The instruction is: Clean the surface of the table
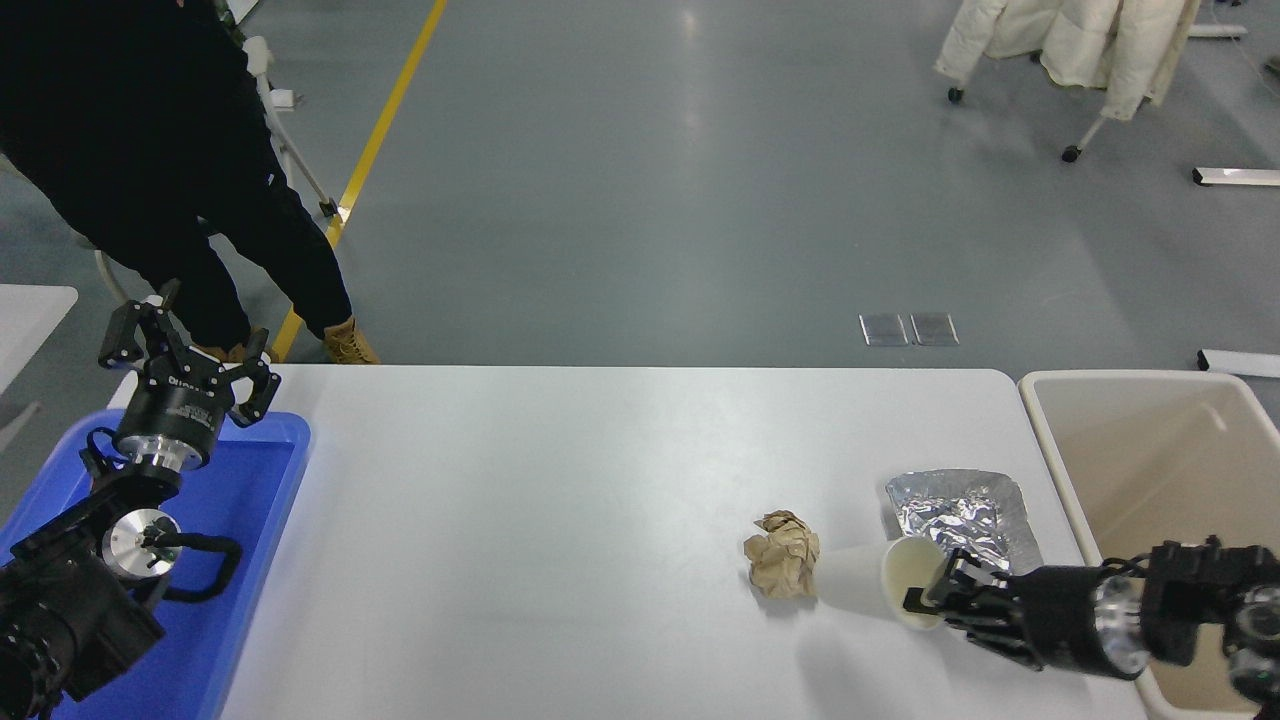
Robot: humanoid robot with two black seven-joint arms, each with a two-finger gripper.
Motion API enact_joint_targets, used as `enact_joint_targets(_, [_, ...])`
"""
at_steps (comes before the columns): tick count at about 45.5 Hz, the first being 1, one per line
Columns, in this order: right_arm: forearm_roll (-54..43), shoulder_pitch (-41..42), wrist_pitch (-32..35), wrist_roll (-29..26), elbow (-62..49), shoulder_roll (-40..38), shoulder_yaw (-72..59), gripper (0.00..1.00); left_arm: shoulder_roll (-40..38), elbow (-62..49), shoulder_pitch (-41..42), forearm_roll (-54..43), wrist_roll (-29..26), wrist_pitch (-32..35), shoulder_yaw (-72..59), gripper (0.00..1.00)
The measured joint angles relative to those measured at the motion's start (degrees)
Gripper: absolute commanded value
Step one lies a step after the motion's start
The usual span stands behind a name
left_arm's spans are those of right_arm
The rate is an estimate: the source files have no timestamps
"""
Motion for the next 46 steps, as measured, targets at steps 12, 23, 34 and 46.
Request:
enact_joint_targets(12, [3.15, 7.31, 13.24, -0.06, 0.45, -12.07, 2.62, 0.00, 0.00, 0.00, -0.03, -0.01, 0.00, 0.00, 0.00, 1.00])
enact_joint_targets(23, [3.96, 10.92, 21.20, -0.08, 0.34, -20.10, 3.08, 0.00, 0.00, 0.01, -0.04, -0.01, 0.00, 0.00, 0.00, 1.00])
enact_joint_targets(34, [4.15, 11.92, 24.20, -0.09, -0.01, -24.14, 2.88, 0.00, 0.00, 0.01, -0.04, 0.00, 0.00, 0.00, 0.00, 1.00])
enact_joint_targets(46, [3.86, 11.73, 24.73, -0.11, -5.80, -23.61, 2.34, 0.00, 0.00, 0.02, -0.03, 0.00, 0.00, 0.00, 0.00, 1.00])
